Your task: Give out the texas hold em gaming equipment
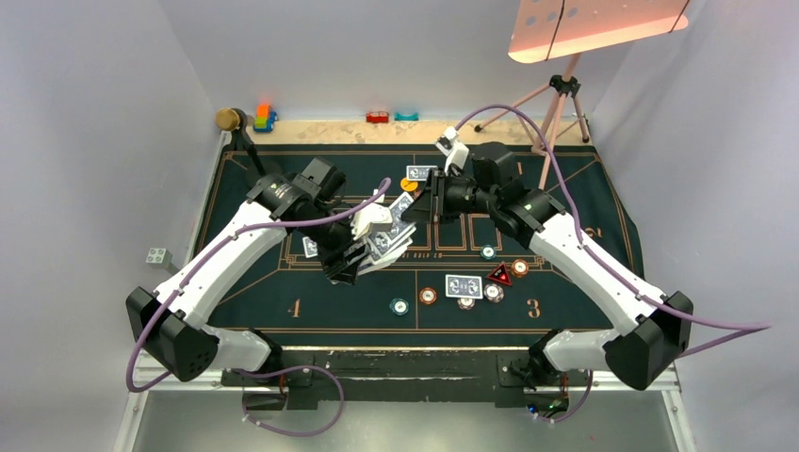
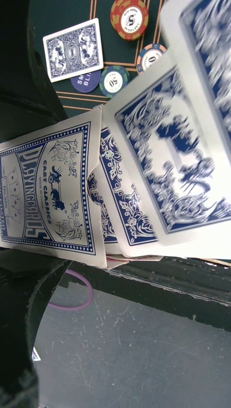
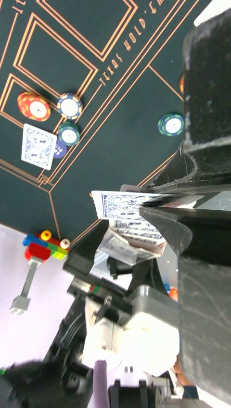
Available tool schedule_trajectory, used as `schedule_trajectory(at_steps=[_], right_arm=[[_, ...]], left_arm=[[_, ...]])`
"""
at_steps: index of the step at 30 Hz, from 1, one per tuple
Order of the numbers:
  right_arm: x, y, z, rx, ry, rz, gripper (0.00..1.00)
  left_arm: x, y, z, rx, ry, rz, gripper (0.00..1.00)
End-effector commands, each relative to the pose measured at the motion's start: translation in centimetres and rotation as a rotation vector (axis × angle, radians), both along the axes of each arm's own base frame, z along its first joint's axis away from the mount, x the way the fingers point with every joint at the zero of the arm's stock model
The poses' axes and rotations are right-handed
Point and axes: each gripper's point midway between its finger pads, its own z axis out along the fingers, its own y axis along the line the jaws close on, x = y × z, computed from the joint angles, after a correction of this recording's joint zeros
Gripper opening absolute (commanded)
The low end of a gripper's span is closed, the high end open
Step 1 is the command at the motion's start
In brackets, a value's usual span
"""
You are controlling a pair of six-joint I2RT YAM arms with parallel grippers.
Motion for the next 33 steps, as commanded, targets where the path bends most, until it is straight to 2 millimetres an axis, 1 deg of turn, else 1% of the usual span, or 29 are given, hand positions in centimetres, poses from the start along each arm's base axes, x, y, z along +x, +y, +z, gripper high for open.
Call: schedule_trajectory(at_steps=[1,4,6,9,10,13,14,16,18,22,28,33], right_arm=[[-0.1,0.3,5.2,0.176,-0.080,0.031,0.18],[-0.2,0.3,5.5,0.204,-0.078,0.038,0.19],[-0.5,0.5,5.0,0.205,-0.063,0.060,0.21],[-0.6,0.5,3.2,0.169,-0.027,0.063,0.21],[-0.4,0.4,2.4,0.151,-0.019,0.051,0.22],[-0.6,0.1,-0.1,0.091,0.029,0.053,0.22],[-0.7,-0.1,-0.6,0.079,0.036,0.050,0.22],[-0.7,-0.4,-1.0,0.068,0.033,0.036,0.21],[-0.7,-0.5,-0.6,0.077,0.023,0.032,0.17],[-0.9,0.0,1.0,0.139,0.017,0.036,0.00],[-1.5,0.6,3.2,0.226,0.029,0.073,0.00],[-1.6,0.5,4.8,0.264,0.018,0.072,0.00]], left_arm=[[-0.5,-0.8,1.6,-0.072,-0.013,-0.026,0.00],[-0.5,-0.7,1.6,-0.066,-0.012,-0.026,0.00],[-0.6,-0.7,1.6,-0.065,-0.010,-0.028,0.00],[-0.5,-0.7,1.7,-0.069,-0.018,-0.027,0.00],[-0.5,-0.7,1.7,-0.070,-0.018,-0.027,0.00],[-0.5,-0.6,1.8,-0.069,-0.022,-0.026,0.00],[-0.5,-0.6,1.7,-0.068,-0.022,-0.027,0.00],[-0.6,-0.6,1.7,-0.067,-0.021,-0.026,0.00],[-0.6,-0.6,1.6,-0.067,-0.020,-0.026,0.00],[-0.5,-0.6,1.6,-0.065,-0.021,-0.026,0.00],[-0.5,-0.6,1.5,-0.063,-0.018,-0.023,0.00],[-0.5,-0.6,1.5,-0.062,-0.016,-0.023,0.00]])
